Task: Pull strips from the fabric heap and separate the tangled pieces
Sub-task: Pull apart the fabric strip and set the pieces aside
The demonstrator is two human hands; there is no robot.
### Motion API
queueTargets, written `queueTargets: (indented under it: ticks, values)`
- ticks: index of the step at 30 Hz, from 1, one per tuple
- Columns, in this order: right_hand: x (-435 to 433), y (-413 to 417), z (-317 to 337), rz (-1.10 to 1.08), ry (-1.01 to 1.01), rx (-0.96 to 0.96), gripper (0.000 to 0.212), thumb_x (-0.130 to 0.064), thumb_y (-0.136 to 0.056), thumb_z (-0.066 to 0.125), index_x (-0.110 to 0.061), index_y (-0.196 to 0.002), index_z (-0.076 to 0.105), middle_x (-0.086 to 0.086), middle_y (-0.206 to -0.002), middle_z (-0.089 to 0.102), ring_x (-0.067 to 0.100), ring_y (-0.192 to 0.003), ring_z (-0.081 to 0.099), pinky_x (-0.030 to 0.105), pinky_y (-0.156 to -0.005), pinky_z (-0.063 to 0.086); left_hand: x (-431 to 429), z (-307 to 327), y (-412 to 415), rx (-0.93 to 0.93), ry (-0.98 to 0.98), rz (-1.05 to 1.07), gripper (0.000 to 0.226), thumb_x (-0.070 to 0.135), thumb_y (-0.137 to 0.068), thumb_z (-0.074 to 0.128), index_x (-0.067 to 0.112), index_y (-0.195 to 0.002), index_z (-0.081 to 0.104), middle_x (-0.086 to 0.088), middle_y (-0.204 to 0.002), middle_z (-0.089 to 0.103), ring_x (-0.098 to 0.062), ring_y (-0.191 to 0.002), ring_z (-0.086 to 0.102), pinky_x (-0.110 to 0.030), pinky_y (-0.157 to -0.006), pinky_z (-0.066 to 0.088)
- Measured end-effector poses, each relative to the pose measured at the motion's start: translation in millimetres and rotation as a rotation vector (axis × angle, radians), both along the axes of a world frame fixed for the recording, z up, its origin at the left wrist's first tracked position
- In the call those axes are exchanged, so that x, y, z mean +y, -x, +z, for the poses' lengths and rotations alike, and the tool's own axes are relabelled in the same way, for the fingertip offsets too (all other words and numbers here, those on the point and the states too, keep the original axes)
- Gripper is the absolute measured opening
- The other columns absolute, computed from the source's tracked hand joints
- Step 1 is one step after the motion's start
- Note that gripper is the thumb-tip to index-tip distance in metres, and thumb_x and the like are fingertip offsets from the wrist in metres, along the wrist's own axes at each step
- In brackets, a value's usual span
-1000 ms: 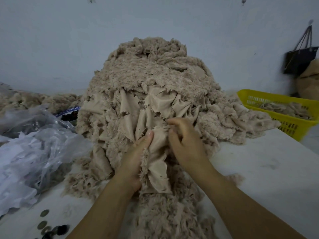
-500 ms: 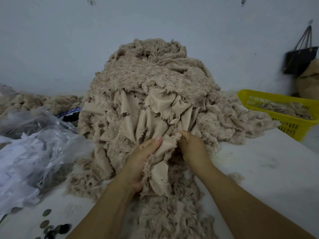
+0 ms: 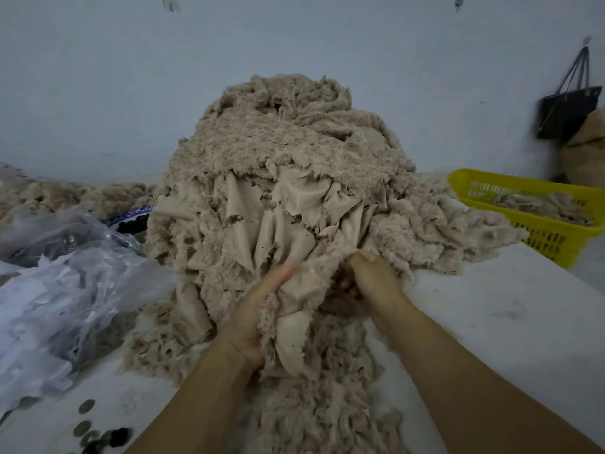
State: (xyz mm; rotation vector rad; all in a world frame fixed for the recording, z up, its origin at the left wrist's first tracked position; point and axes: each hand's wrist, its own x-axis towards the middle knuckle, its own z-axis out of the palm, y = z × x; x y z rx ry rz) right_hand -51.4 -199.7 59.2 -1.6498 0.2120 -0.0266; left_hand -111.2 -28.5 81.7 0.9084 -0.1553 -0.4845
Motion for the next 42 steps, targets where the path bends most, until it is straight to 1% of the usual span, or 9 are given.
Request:
queueTargets:
  ticks: [7,10,15,18,20,25,34,39,42]
  values:
    - [-11.2,-8.9,4.0,-0.091,-0.708,0.147,0.027,-0.011,-0.098,0.042,-0.002,-0.097,0.068,-0.003,-0.047,0.048,0.006,-0.033,0.032,0.016,-0.03,0.024,7.9,-6.2,4.1,-0.013,-0.182,-0.061,0.072,0.026,-0.046,0.1,0.005,-0.111,0.076,-0.019,-0.112,0.071,-0.029,-0.1,0.07,-0.042,-0.092,0.058]
    - [-19.8,-7.7,1.3,-0.072,-0.77,0.048,0.04,-0.033,-0.107,0.04,-0.004,-0.106,0.068,-0.006,-0.051,0.051,0.003,-0.038,0.036,0.017,-0.033,0.03,16.7,-1.2,0.4,-0.009,-0.039,0.041,0.071,0.032,-0.055,0.098,0.005,-0.116,0.074,-0.021,-0.121,0.069,-0.032,-0.111,0.068,-0.045,-0.096,0.056]
    - [-3.2,6.6,2.7,-0.067,-0.14,-0.105,0.026,-0.03,-0.1,0.05,-0.019,-0.119,0.062,-0.001,-0.091,0.068,0.011,-0.073,0.059,0.033,-0.071,0.05,19.3,6.2,-6.9,-0.061,0.191,0.117,0.064,0.037,-0.073,0.088,0.009,-0.127,0.069,-0.018,-0.134,0.063,-0.029,-0.124,0.062,-0.043,-0.098,0.054]
    - [7.1,19.6,4.1,-0.042,0.292,-0.41,0.019,-0.027,-0.098,0.045,-0.019,-0.115,0.047,-0.004,-0.122,0.044,0.011,-0.095,0.046,0.034,-0.078,0.036,19.2,3.6,-4.7,-0.044,0.145,0.146,0.057,0.04,-0.081,0.076,0.008,-0.128,0.068,-0.016,-0.123,0.069,-0.027,-0.115,0.066,-0.04,-0.105,0.05]
    - [14.3,28.4,11.3,0.008,0.429,-0.598,0.019,-0.028,-0.095,0.045,-0.018,-0.112,0.046,-0.006,-0.124,0.038,0.008,-0.09,0.043,0.031,-0.074,0.037,18.5,1.6,-4.5,-0.017,0.1,0.176,0.061,0.042,-0.086,0.069,0.007,-0.136,0.061,-0.018,-0.13,0.063,-0.029,-0.122,0.058,-0.045,-0.116,0.037]
    - [21.9,25.3,3.5,0.308,0.692,-0.632,0.019,-0.021,-0.102,0.052,-0.009,-0.109,0.065,-0.007,-0.101,0.047,0.01,-0.095,0.045,0.019,-0.076,0.03,16.2,1.7,-3.2,-0.028,0.115,0.117,0.049,0.042,-0.097,0.055,0.004,-0.125,0.069,-0.021,-0.129,0.065,-0.031,-0.12,0.064,-0.043,-0.097,0.055]
    - [14.3,0.6,-7.7,0.187,0.829,-0.455,0.021,-0.007,-0.099,0.048,0.004,-0.093,0.065,0.007,-0.091,0.046,0.03,-0.092,0.053,0.044,-0.08,0.044,10.5,12.8,7.2,-0.138,0.093,-0.006,0.052,0.033,-0.078,0.085,0.006,-0.12,0.072,-0.018,-0.128,0.067,-0.028,-0.12,0.064,-0.039,-0.094,0.056]
    - [1.2,-6.2,-18.6,0.084,1.064,-0.349,0.021,0.001,-0.094,0.045,-0.003,-0.101,0.065,0.014,-0.107,0.056,0.028,-0.103,0.053,0.035,-0.086,0.044,19.1,8.9,3.9,-0.125,0.022,0.114,0.041,0.041,-0.039,0.102,0.022,-0.063,0.074,0.003,-0.067,0.067,-0.005,-0.058,0.065,-0.011,-0.046,0.046]
    - [-5.2,-0.4,-17.2,0.004,1.019,-0.341,0.022,-0.008,-0.1,0.045,-0.002,-0.099,0.066,0.016,-0.109,0.055,0.028,-0.102,0.054,0.033,-0.085,0.042,19.5,5.6,5.1,-0.031,0.025,0.322,0.036,0.028,-0.064,0.089,0.017,-0.052,0.057,0.006,-0.045,0.051,-0.006,-0.036,0.05,-0.011,-0.035,0.035]
